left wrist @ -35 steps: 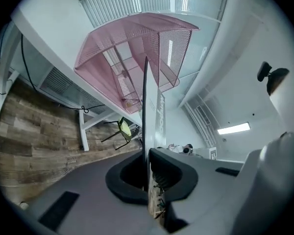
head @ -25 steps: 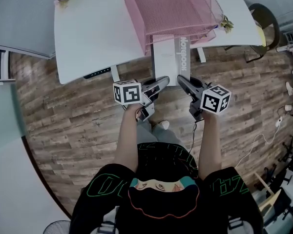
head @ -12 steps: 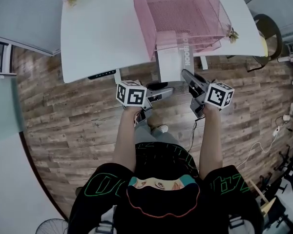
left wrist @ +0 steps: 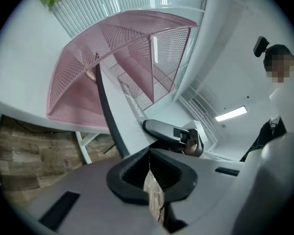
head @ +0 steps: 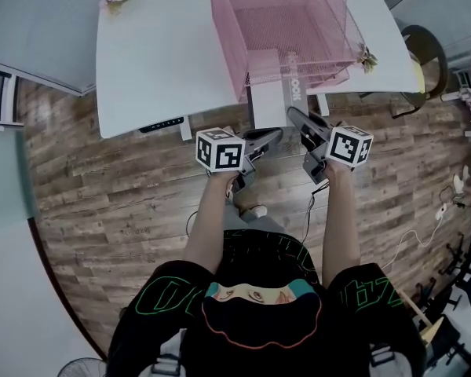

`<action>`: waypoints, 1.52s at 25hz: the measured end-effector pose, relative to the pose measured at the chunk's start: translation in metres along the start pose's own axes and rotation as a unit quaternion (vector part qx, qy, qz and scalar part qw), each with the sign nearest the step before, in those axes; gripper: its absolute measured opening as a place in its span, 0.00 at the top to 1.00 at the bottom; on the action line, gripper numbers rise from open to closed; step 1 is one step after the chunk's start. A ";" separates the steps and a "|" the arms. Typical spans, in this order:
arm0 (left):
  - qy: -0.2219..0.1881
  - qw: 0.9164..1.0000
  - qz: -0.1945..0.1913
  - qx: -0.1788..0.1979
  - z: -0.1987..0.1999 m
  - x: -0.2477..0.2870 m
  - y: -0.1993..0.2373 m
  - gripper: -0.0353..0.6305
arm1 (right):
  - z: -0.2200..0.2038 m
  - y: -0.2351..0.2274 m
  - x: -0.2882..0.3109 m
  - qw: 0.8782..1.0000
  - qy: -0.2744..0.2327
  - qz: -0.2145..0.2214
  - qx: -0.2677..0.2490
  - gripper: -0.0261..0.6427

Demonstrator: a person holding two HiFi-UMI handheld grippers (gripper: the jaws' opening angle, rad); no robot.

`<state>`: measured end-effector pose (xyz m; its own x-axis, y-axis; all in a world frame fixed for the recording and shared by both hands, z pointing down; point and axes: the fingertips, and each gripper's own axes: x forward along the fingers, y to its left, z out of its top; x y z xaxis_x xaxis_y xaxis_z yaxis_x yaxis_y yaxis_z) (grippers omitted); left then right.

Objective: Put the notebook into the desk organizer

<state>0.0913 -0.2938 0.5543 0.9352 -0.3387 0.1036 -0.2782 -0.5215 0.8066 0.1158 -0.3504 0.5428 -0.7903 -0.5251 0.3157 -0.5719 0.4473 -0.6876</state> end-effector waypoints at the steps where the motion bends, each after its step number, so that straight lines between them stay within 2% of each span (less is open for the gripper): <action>1: -0.010 1.000 0.004 0.005 0.005 0.001 0.001 0.95 | 0.006 0.000 0.002 1.000 0.000 -0.003 -0.009 0.88; 4: -0.036 0.999 0.020 0.020 0.021 0.001 0.003 0.95 | 0.022 0.000 0.008 0.999 0.008 -0.025 -0.045 0.81; 9: -0.063 0.997 0.037 0.039 0.042 0.006 0.007 0.96 | 0.031 -0.006 0.009 0.988 0.023 -0.105 -0.108 0.60; 12: -0.070 0.996 0.048 0.039 0.048 0.010 0.010 0.96 | 0.027 -0.012 -0.005 0.982 0.014 -0.146 -0.117 0.56; 15: -0.076 0.994 0.073 0.031 0.054 0.012 0.018 0.96 | 0.013 -0.013 -0.020 0.972 0.040 -0.174 -0.154 0.56; 17: -0.082 0.992 0.089 0.022 0.059 0.012 0.026 0.96 | 0.005 -0.013 -0.023 0.962 0.061 -0.192 -0.184 0.60; 20: -0.078 0.992 0.102 0.014 0.060 0.011 0.032 0.95 | 0.009 -0.013 -0.018 0.952 0.063 -0.213 -0.209 0.90; 26: -0.089 0.992 0.088 0.018 0.058 0.001 0.019 0.96 | 0.022 -0.021 0.009 0.937 0.073 -0.247 -0.237 0.92; 29: -0.099 0.991 0.069 0.053 0.062 -0.009 -0.001 0.96 | 0.033 -0.020 0.018 0.933 0.056 -0.256 -0.247 0.92; 32: -0.112 0.985 0.069 0.111 0.071 -0.022 -0.019 0.95 | 0.037 -0.010 0.012 0.934 0.029 -0.263 -0.238 0.92; 35: -0.124 0.973 0.098 0.169 0.088 -0.034 -0.032 0.95 | 0.047 0.011 -0.004 0.943 -0.032 -0.248 -0.219 0.95; 38: -0.135 0.957 0.123 0.224 0.107 -0.042 -0.053 0.95 | 0.065 0.043 -0.026 0.948 -0.100 -0.210 -0.218 0.96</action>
<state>0.0430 -0.3357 0.4444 0.7547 -0.6537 0.0552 -0.6059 -0.6623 0.4407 0.1260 -0.3652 0.4625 -0.4409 -0.8305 0.3404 -0.8975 0.4030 -0.1793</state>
